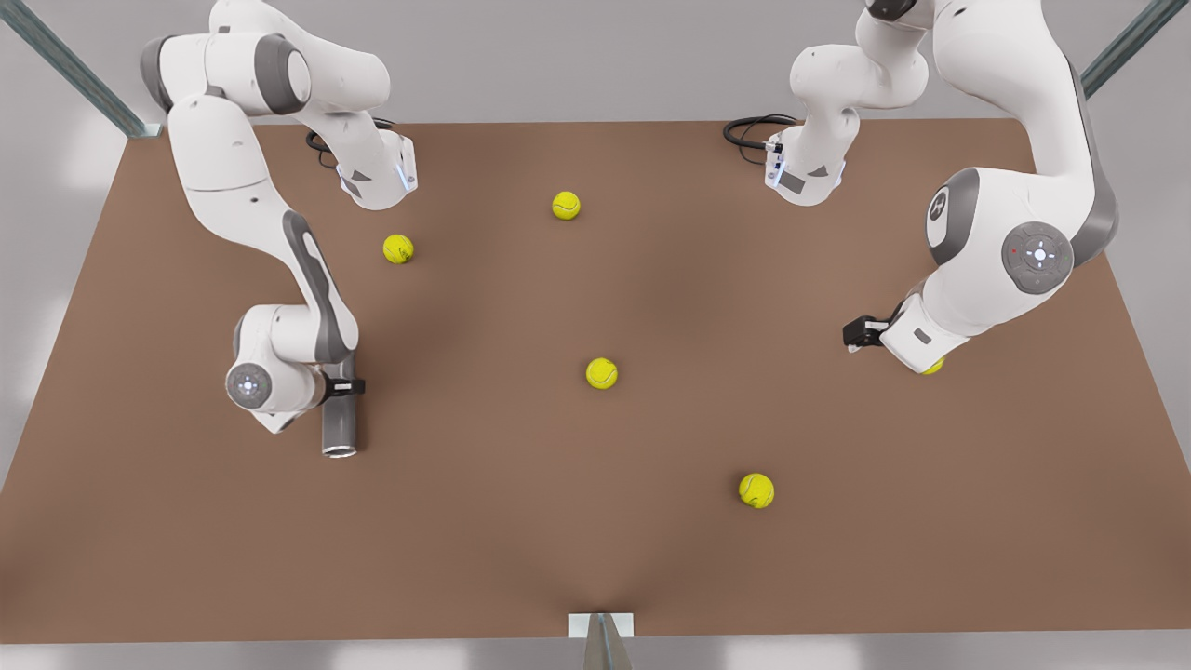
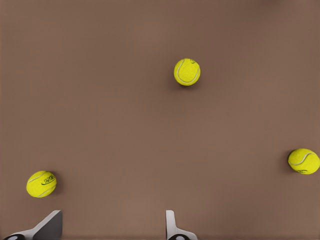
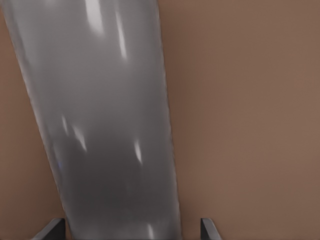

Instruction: Put the tennis tube upright

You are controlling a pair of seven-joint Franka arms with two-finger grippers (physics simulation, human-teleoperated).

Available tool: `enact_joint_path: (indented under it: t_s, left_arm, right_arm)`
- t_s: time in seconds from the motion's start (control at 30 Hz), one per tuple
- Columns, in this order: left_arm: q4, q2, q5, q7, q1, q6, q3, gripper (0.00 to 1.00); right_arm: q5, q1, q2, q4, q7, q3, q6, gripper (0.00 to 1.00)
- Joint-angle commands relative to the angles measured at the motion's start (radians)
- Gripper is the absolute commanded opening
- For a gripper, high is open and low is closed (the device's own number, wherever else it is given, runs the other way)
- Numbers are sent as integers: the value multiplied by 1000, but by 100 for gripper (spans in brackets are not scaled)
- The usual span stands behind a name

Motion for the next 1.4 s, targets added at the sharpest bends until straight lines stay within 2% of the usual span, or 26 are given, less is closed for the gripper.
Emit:
enact_joint_path:
  t_s: [0.0, 0.3, 0.33, 0.37, 0.5, 0.57, 0.67, 0.8, 0.9, 1.0, 1.03, 1.2, 1.37]
  left_arm:
    - [0, -1, 0, -4, 0, 0, 0, 100]
    - [0, 2, 0, -5, 0, 0, 0, 100]
    - [0, 2, 0, -7, 0, 0, 0, 100]
    - [0, 4, 0, -7, 0, 0, 0, 100]
    - [0, 6, 0, -7, 0, 0, 0, 100]
    - [0, 6, 0, -7, 0, 1, 0, 100]
    - [0, 6, 0, -8, 0, 1, 0, 100]
    - [0, 6, 0, -8, 0, 1, 0, 100]
    - [0, 7, 0, -8, 0, 1, 0, 100]
    - [0, 7, 0, -8, 0, 1, 0, 100]
    - [0, 7, 0, -8, 0, 1, 0, 100]
    - [0, 12, 2, -8, 0, 3, 0, 100]
    - [0, 19, 2, -8, 0, 5, 0, 100]
  right_arm:
    - [4, 2, 8, 0, -85, 0, 3, 100]
    - [4, -2, 24, 2, -84, 0, 5, 100]
    - [4, -2, 24, 2, -82, 0, 5, 80]
    - [4, -2, 24, 3, -82, 0, 5, 75]
    - [4, 2, 24, 13, -81, 0, -1, 75]
    - [9, 21, 19, 89, -79, 5, -76, 76]
    - [43, 144, 19, 221, -78, 5, -144, 76]
    - [52, 506, 44, 413, -44, 5, -189, 75]
    - [47, 692, 117, 507, -126, 3, -182, 75]
    - [43, 779, 134, 542, -508, 1, -71, 75]
    - [41, 825, 133, 540, -542, 1, -31, 75]
    - [47, 951, 151, 560, -544, 0, 2, 75]
    - [107, 983, 239, 557, -466, 0, 69, 76]
